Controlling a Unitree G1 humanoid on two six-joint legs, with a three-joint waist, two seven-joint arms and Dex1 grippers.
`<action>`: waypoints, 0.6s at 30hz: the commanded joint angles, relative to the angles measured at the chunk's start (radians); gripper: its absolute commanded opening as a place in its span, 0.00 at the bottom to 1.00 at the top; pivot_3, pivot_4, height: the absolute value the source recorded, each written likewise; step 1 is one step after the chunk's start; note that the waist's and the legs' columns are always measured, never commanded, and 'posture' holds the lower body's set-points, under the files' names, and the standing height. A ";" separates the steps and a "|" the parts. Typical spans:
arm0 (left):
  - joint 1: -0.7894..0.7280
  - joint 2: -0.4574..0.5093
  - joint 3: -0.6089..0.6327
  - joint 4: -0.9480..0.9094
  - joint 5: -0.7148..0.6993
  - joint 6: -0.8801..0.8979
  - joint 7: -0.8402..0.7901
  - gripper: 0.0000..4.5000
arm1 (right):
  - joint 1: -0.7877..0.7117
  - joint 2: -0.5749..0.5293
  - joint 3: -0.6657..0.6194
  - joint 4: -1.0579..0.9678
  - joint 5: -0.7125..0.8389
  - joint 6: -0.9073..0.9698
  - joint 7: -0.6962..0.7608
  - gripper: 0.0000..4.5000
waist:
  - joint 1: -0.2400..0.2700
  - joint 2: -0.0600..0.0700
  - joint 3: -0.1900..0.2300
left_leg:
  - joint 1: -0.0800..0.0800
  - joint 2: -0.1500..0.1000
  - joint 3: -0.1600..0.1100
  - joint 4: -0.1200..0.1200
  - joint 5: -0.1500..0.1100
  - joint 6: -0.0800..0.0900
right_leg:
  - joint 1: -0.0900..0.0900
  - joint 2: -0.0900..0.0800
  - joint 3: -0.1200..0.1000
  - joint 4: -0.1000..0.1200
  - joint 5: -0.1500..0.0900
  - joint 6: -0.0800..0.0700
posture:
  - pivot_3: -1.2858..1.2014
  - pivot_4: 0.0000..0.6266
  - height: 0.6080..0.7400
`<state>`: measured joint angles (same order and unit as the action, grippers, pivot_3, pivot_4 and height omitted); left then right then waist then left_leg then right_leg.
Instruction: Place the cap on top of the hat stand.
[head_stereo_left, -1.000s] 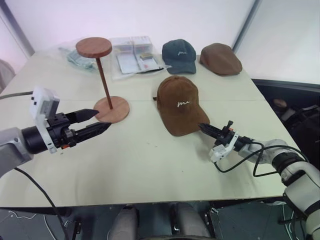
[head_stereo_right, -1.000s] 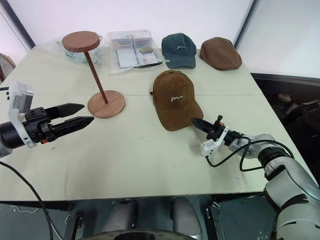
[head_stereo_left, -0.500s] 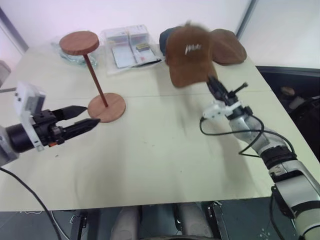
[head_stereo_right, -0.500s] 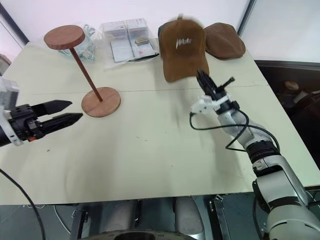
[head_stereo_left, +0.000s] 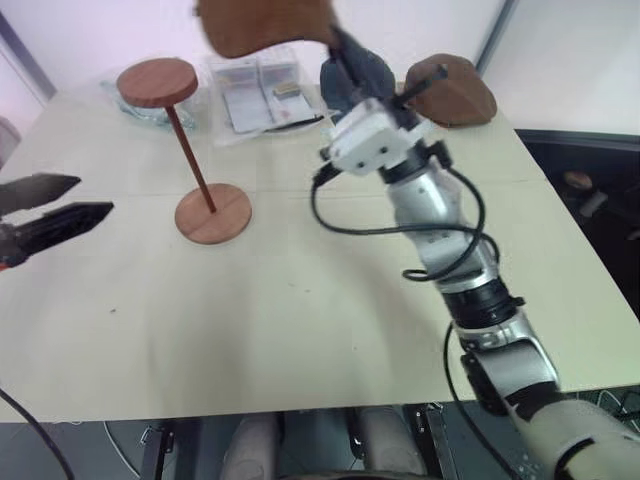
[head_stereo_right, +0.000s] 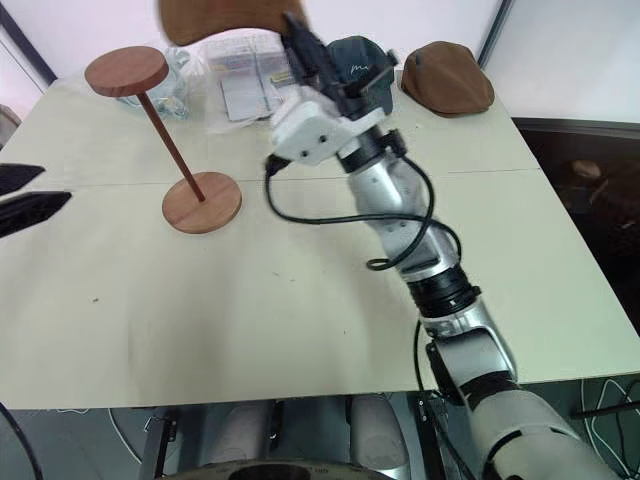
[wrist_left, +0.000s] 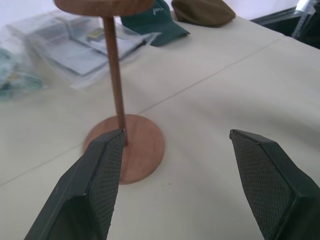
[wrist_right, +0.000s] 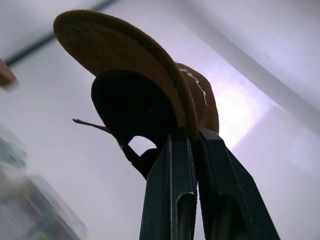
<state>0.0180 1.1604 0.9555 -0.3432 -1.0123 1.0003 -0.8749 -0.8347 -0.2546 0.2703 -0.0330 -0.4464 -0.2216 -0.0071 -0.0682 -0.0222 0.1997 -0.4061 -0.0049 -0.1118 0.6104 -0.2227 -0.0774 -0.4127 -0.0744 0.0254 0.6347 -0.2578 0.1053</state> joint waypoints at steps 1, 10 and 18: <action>0.013 0.009 0.075 0.010 0.027 0.006 -0.020 0.78 | -0.066 0.048 -0.022 -0.057 0.028 0.020 0.022 0.01 | 0.001 0.000 0.000 | 0.000 0.000 0.000 0.000 0.000 0.000 | 0.000 0.000 0.000 0.000 0.000 0.000 | 0.52 0.24 1.00; 0.069 -0.034 0.159 -0.010 0.056 0.013 -0.033 0.78 | -0.083 0.176 0.054 -0.033 0.015 -0.009 0.057 0.01 | -0.002 0.000 0.000 | 0.000 0.001 0.000 0.000 0.000 -0.001 | -0.001 0.000 0.000 0.001 0.000 -0.001 | 0.52 0.24 1.00; 0.086 -0.054 0.209 -0.043 0.036 0.041 -0.013 0.78 | -0.104 0.261 0.100 0.107 -0.062 -0.057 -0.025 0.01 | -0.001 0.000 0.000 | 0.000 0.001 0.000 0.000 0.001 -0.002 | -0.002 0.001 0.000 0.001 0.001 -0.002 | 0.52 0.24 1.00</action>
<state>0.1080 1.1006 1.1187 -0.3695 -0.9709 1.0392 -0.8914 -0.9080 -0.0115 0.3671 0.0731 -0.4903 -0.2461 0.0004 -0.0695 -0.0224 0.1995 -0.4060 -0.0040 -0.1118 0.6101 -0.2215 -0.0796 -0.4147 -0.0739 0.0254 0.6361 -0.2568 0.1033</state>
